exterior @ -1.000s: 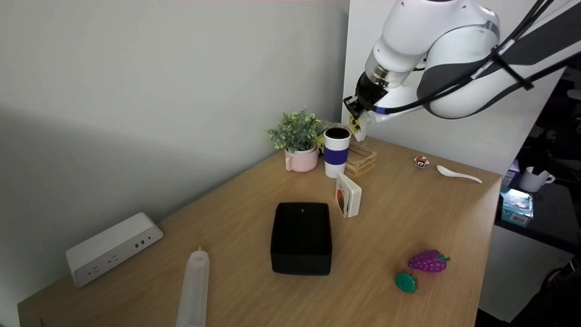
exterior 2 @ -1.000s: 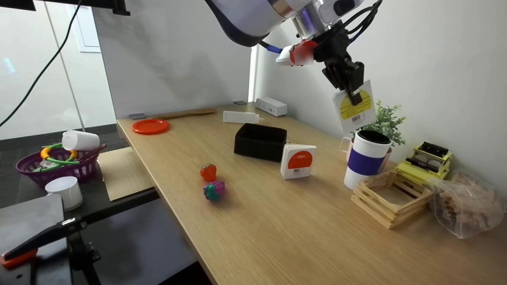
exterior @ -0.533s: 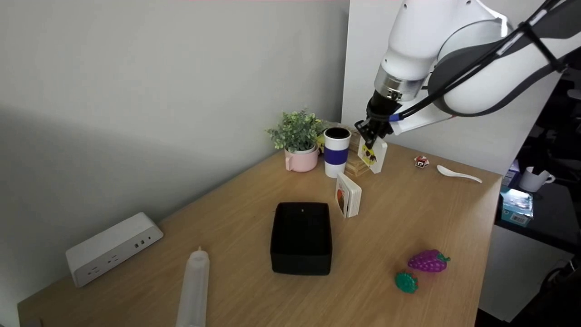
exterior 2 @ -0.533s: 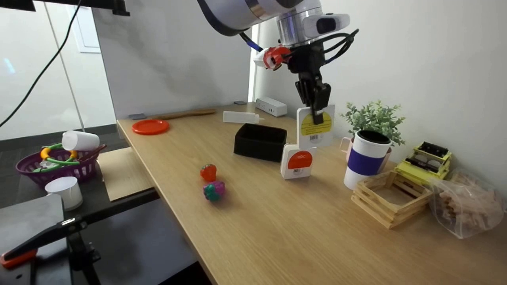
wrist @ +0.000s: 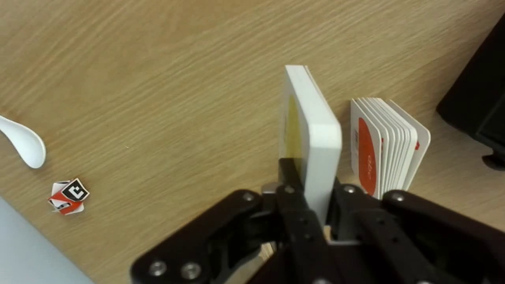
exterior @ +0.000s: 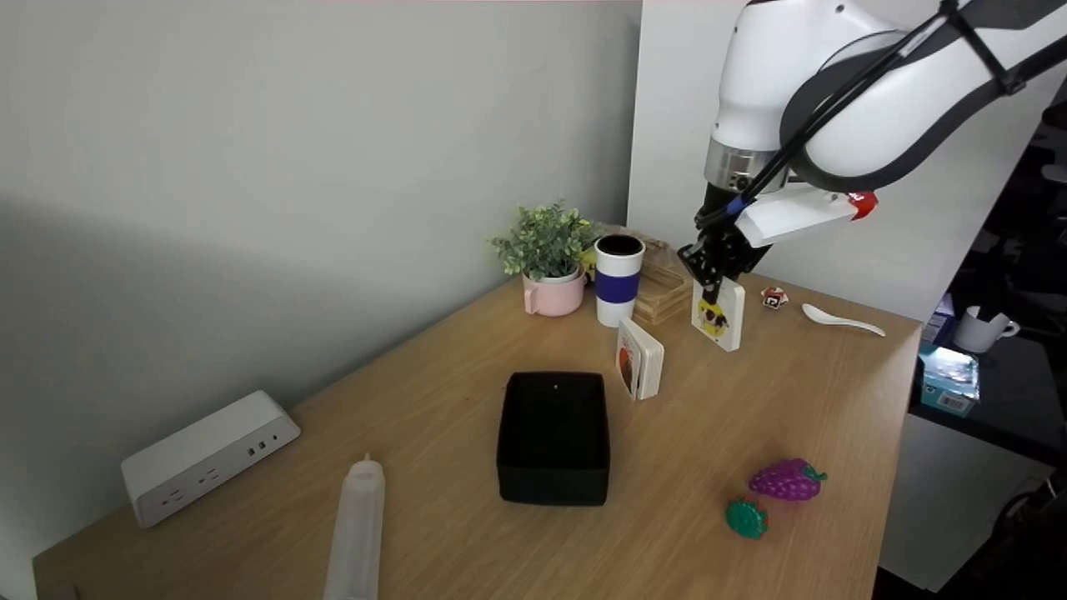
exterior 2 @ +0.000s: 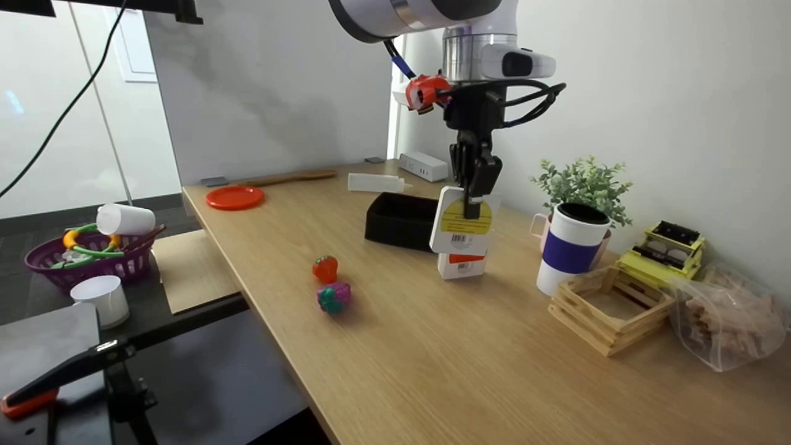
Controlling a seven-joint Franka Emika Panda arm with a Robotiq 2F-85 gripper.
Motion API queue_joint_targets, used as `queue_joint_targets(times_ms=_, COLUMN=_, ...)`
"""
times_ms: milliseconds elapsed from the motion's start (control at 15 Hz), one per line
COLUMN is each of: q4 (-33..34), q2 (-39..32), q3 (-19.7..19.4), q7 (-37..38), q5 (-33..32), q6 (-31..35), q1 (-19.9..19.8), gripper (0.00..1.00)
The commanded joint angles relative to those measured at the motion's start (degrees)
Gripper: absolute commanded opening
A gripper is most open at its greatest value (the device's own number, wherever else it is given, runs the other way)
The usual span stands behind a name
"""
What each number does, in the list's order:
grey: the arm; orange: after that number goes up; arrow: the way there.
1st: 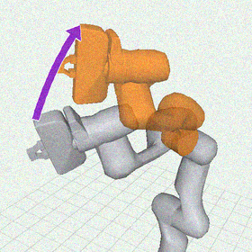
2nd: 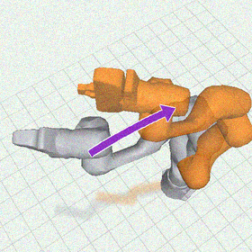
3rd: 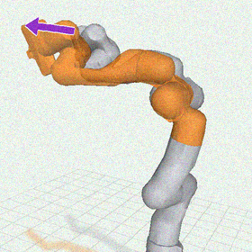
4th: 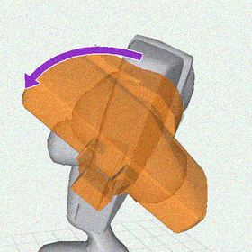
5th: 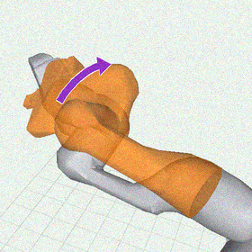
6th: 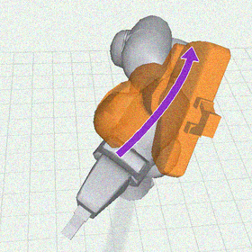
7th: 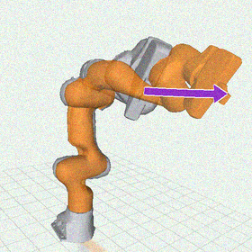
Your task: Take the small books out of the book holder
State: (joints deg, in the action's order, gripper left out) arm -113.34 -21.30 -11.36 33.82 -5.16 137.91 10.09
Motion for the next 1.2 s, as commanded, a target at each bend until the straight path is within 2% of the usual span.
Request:
queue_joint_targets(times_ms=0, q4=1.4, q2=-0.3, q3=4.0, q7=-5.2, q5=2.8, q6=-1.6, q1=-3.7, gripper=0.04)
queue_joint_targets(times_ms=267, q4=7.4, q2=-6.7, q3=8.6, q7=-19.9, q5=6.5, q6=4.4, q1=-7.5, gripper=0.04)
queue_joint_targets(times_ms=467, q4=14.6, q2=-13.3, q3=12.1, q7=-29.6, q5=11.2, q6=2.9, q1=-11.0, gripper=0.04)
queue_joint_targets(times_ms=667, q4=20.1, q2=-18.1, q3=12.9, q7=-33.1, q5=11.7, q6=0.1, q1=-12.3, gripper=0.04)
queue_joint_targets(times_ms=1133, q4=27.6, q2=-23.3, q3=12.5, q7=-33.6, q5=10.5, q6=-3.7, q1=-12.1, gripper=0.04)
